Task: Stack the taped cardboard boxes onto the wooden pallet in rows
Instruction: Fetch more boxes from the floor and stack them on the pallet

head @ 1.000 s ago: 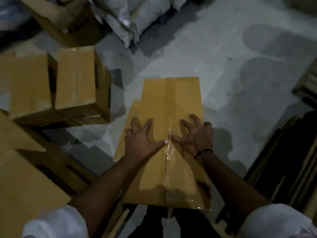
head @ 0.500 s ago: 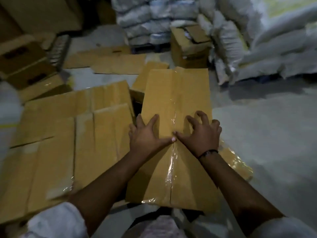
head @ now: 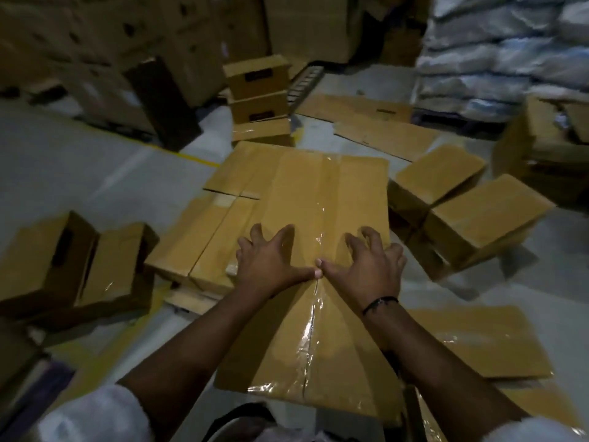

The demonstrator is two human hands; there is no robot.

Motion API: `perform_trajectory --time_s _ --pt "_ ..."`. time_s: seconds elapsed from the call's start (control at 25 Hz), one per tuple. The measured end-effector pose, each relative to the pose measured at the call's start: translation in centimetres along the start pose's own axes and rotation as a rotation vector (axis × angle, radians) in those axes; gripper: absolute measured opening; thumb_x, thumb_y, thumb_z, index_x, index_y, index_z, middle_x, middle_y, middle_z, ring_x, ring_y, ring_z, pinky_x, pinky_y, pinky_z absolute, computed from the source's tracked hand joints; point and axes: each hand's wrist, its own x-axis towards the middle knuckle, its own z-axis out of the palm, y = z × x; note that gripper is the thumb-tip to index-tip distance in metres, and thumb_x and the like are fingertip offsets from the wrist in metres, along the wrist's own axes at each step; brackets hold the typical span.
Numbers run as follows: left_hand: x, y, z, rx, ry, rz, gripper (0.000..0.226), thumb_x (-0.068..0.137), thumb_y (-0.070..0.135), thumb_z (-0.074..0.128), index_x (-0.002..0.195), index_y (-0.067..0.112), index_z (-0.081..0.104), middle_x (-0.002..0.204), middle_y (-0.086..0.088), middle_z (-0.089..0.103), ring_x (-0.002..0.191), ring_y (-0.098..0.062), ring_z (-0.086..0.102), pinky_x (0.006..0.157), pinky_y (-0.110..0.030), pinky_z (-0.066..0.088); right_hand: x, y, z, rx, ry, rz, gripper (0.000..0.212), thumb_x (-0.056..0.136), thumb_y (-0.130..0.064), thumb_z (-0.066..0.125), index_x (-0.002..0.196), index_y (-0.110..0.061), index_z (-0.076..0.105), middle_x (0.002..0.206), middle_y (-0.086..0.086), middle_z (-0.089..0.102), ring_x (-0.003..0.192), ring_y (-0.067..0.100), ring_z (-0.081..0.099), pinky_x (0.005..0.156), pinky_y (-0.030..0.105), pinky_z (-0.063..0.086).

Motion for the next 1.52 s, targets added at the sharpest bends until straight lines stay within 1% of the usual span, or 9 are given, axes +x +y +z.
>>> perform_trajectory --time_s 0.12,0.28,0.52,0.72,0.84,0.96,1.12,1.32,1.52 --pt "-0.1 -5.7 -1.7 0.046 0.005 -0.069 0.124 0.047 0.099 0.062 0.155 0.05 0.026 0.163 -0.018 0.018 0.141 -0.043 0.027 0.111 -0.054 0.035 -0.6 -5.5 2.6 -0.006 -0.071 -0.059 0.087 0.068 -0.088 0.048 0.139 -0.038 0.054 0.157 -0.006 0.033 0.13 0.038 0.033 0.107 0.049 0.032" --pt "0.7 -13.6 -3.7 0.039 0.018 -0.13 0.126 0.046 0.099 0.063 0.155 0.051 0.023 0.162 -0.019 0.019 0.139 -0.046 0.029 0.11 -0.055 0.036 -1.3 -12.9 6.3 -0.002 -0.093 -0.105 0.089 0.064 -0.088 0.041 0.138 -0.04 0.055 0.157 -0.007 0.034 0.127 0.038 0.035 0.106 0.049 0.032" --pt "4.5 -24.7 -7.6 0.036 0.008 -0.116 0.123 0.048 0.096 0.069 0.155 0.051 0.026 0.162 -0.019 0.019 0.141 -0.048 0.027 0.111 -0.056 0.034 -0.9 -23.7 12.2 -0.001 -0.1 -0.099 0.089 0.065 -0.088 0.039 0.138 -0.04 0.054 0.157 -0.008 0.033 0.129 0.036 0.034 0.106 0.05 0.033" --pt "9.1 -32.3 -9.7 0.059 -0.028 -0.081 0.123 0.049 0.096 0.067 0.156 0.052 0.025 0.163 -0.018 0.018 0.144 -0.048 0.024 0.111 -0.058 0.036 0.7 -31.1 16.9 0.01 -0.112 -0.05 0.084 0.069 -0.086 0.047 0.139 -0.04 0.053 0.158 -0.007 0.032 0.133 0.037 0.031 0.108 0.051 0.032" --pt "12.1 -35.2 -10.2 0.068 -0.053 -0.069 0.123 0.05 0.095 0.068 0.156 0.051 0.024 0.163 -0.017 0.018 0.145 -0.049 0.022 0.112 -0.058 0.035 1.9 -33.8 19.1 0.038 -0.101 -0.024 0.08 0.07 -0.084 0.05 0.137 -0.04 0.055 0.158 -0.006 0.032 0.135 0.039 0.029 0.108 0.053 0.032" --pt "15.8 -37.1 -10.1 0.086 -0.091 -0.074 0.125 0.051 0.094 0.07 0.157 0.05 0.022 0.165 -0.018 0.015 0.146 -0.05 0.02 0.113 -0.059 0.033 3.9 -35.6 20.9 0.027 -0.147 -0.029 0.078 0.076 -0.081 0.052 0.141 -0.039 0.051 0.161 -0.004 0.026 0.135 0.038 0.026 0.11 0.052 0.03" --pt "20.8 -39.5 -9.7 0.082 -0.154 -0.14 0.128 0.049 0.092 0.073 0.158 0.05 0.021 0.166 -0.019 0.011 0.148 -0.052 0.017 0.114 -0.062 0.029 7.7 -38.3 23.6 0.022 -0.213 -0.066 0.074 0.083 -0.075 0.053 0.145 -0.036 0.047 0.163 -0.001 0.02 0.14 0.04 0.015 0.113 0.053 0.023" --pt "26.2 -41.9 -9.9 0.084 -0.203 -0.178 0.128 0.049 0.091 0.073 0.158 0.05 0.02 0.167 -0.02 0.007 0.149 -0.056 0.009 0.116 -0.066 0.025 12.4 -40.7 27.3 0.022 -0.26 -0.06 0.075 0.081 -0.077 0.051 0.144 -0.037 0.047 0.161 -0.001 0.023 0.136 0.041 0.025 0.111 0.052 0.028" --pt "32.4 -44.7 -8.6 0.06 -0.235 -0.137 0.128 0.05 0.093 0.071 0.158 0.048 0.021 0.165 -0.019 0.01 0.147 -0.053 0.015 0.114 -0.064 0.027 16.6 -42.7 31.4 0.007 -0.266 0.008 0.078 0.079 -0.081 0.047 0.144 -0.038 0.047 0.16 -0.002 0.024 0.133 0.04 0.028 0.11 0.051 0.03"
